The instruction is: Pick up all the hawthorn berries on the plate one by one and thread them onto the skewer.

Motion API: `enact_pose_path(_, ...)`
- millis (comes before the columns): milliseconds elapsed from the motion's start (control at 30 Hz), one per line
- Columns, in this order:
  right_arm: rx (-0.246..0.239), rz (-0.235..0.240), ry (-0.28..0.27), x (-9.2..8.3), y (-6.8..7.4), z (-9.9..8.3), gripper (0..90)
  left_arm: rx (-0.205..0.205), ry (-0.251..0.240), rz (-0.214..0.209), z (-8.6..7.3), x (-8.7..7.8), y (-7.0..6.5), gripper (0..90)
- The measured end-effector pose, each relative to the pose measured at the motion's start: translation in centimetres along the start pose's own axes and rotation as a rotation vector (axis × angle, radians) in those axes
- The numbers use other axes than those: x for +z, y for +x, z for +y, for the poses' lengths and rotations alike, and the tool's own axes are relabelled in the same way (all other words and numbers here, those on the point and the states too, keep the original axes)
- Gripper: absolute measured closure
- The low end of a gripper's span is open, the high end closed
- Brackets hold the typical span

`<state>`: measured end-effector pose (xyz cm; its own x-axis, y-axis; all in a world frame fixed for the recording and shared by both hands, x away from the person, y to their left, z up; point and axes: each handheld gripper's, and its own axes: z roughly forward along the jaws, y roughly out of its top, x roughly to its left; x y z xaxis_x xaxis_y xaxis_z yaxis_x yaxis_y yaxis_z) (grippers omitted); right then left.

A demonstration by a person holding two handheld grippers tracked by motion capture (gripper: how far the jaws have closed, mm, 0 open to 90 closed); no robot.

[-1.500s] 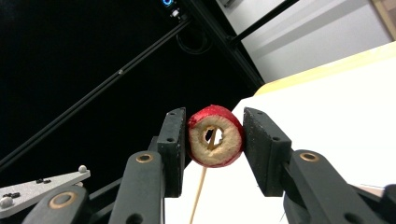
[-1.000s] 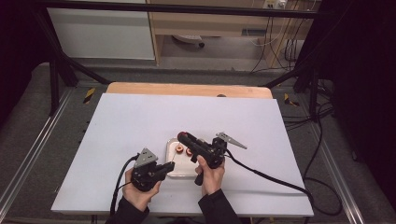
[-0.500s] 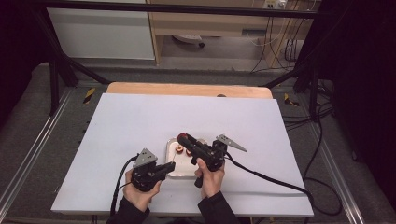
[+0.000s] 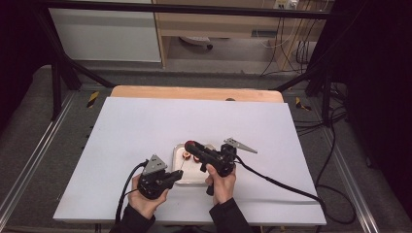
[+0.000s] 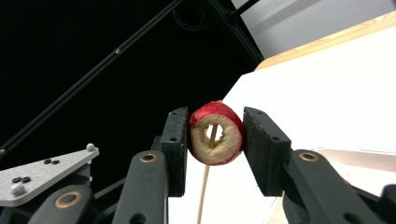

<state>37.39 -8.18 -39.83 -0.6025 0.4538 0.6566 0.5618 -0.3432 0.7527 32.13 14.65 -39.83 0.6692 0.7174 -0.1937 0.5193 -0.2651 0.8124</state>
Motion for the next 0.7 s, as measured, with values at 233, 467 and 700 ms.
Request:
enact_pose_path(233,-0.02,-0.008,-0.002,-0.1,0.16,-0.03,62.9,-0.004,-0.008,-0.002,0.01,-0.03,0.06,88.9)
enact_pose_path(467,-0.005,-0.009,0.008,0.08,0.02,-0.12,63.1,0.014,-0.002,0.008,0.09,-0.05,0.06,88.9)
enact_pose_path(700,0.071,0.009,0.017,0.19,-0.35,0.21,62.9,0.023,-0.006,0.009,0.43,-0.37,0.27,88.9)
